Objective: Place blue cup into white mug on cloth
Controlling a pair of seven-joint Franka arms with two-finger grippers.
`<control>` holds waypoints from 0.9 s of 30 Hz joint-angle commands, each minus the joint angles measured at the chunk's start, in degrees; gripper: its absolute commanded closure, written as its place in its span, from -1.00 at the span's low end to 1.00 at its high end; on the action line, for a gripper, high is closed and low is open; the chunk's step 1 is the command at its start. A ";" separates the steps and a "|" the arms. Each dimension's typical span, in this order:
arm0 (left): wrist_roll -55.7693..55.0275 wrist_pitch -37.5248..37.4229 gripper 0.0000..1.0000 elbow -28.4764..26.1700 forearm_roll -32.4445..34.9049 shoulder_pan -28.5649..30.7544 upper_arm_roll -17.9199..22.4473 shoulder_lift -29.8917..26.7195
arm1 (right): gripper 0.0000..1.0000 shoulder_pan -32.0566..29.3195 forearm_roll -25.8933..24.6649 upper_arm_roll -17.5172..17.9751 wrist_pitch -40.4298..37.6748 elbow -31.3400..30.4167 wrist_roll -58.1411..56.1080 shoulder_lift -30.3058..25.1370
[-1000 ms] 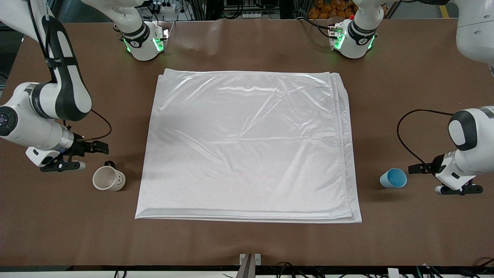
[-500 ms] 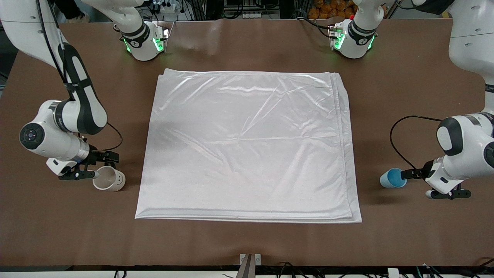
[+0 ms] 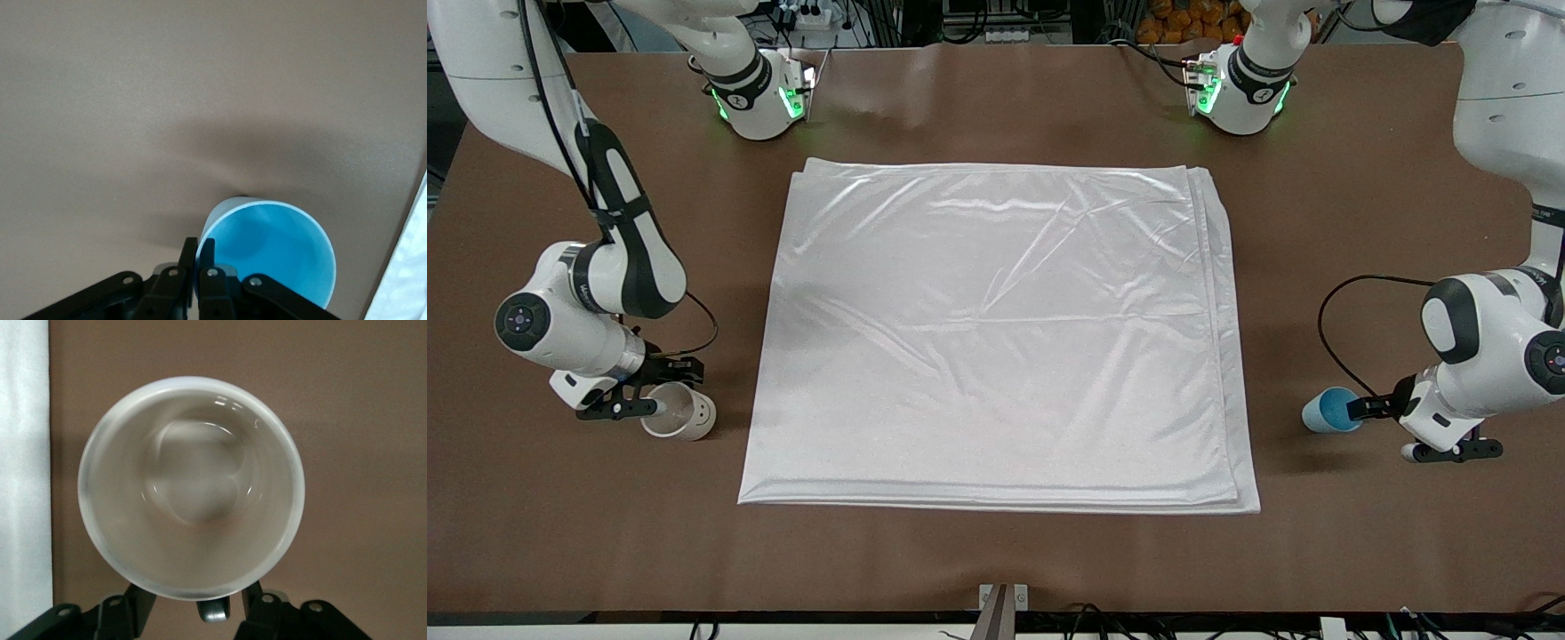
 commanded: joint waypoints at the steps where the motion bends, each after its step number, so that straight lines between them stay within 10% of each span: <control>1: -0.59 0.31 1.00 0.48 0.57 0.03 0.32 -0.04 | 1.00 1.84 0.16 0.78 -7.34 0.45 0.15 -7.22; 27: -10.42 -11.73 1.00 1.62 0.39 -0.40 -8.82 -7.34 | 1.00 26.62 0.34 5.00 -11.83 9.94 24.05 -2.58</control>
